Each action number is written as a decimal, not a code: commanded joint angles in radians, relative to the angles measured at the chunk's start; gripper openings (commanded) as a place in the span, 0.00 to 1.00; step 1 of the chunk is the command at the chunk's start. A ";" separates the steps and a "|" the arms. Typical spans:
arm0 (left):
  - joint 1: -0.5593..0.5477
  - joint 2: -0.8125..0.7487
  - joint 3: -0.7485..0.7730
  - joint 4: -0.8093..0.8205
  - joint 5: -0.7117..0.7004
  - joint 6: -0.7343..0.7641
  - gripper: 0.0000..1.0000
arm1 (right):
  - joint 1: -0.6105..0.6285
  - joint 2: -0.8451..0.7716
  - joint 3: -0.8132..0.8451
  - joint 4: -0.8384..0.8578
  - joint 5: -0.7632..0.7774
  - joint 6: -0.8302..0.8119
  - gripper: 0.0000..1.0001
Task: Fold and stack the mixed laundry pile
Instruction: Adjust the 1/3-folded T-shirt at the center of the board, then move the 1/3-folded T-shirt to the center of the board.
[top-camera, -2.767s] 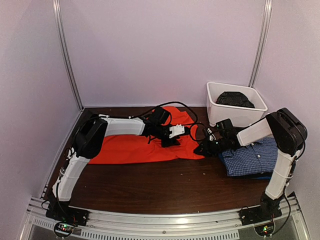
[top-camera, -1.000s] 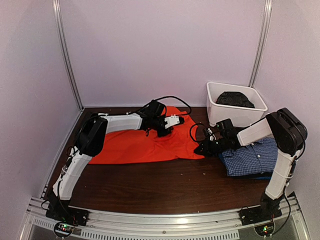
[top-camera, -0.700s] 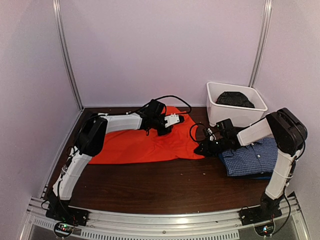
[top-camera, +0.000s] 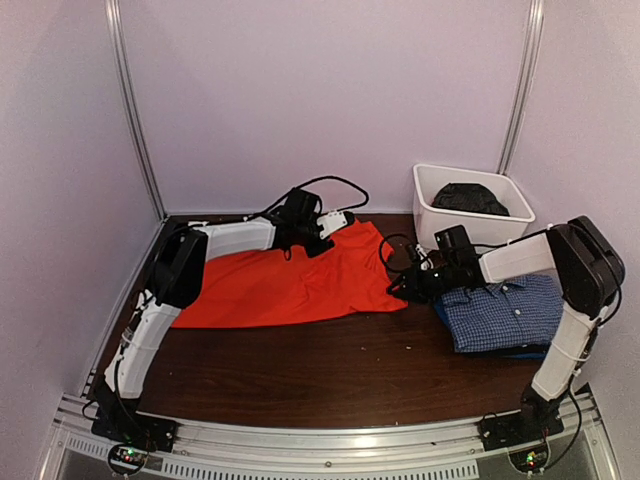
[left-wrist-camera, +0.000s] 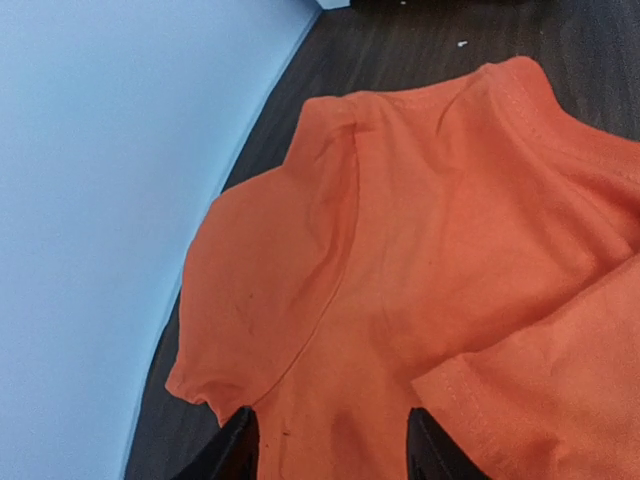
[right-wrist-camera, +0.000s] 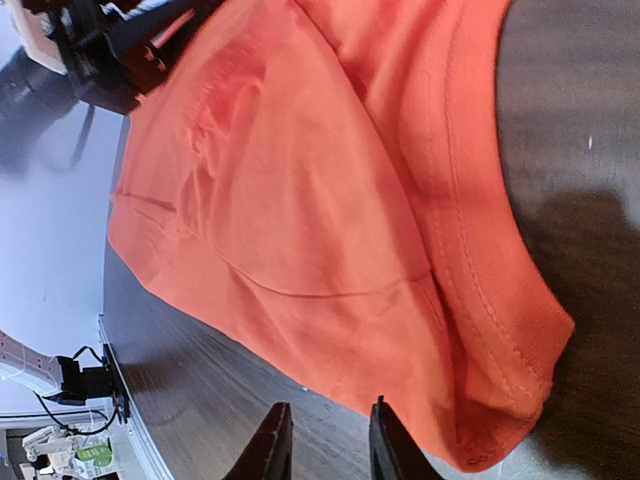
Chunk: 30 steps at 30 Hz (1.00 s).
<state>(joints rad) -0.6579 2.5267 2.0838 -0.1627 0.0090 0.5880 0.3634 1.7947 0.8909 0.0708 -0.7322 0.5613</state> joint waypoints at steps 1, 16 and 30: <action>0.050 -0.122 0.021 -0.055 -0.077 -0.231 0.55 | 0.001 -0.083 0.099 -0.145 0.093 -0.132 0.32; 0.150 -0.866 -1.028 -0.042 0.012 -0.992 0.60 | 0.104 0.082 0.301 -0.285 0.111 -0.262 0.35; 0.414 -1.020 -1.461 -0.062 0.005 -1.247 0.49 | 0.124 0.211 0.286 -0.335 0.258 -0.270 0.30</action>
<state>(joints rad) -0.2886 1.5063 0.6670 -0.2218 0.0116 -0.5690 0.4873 2.0079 1.2240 -0.2100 -0.5751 0.2951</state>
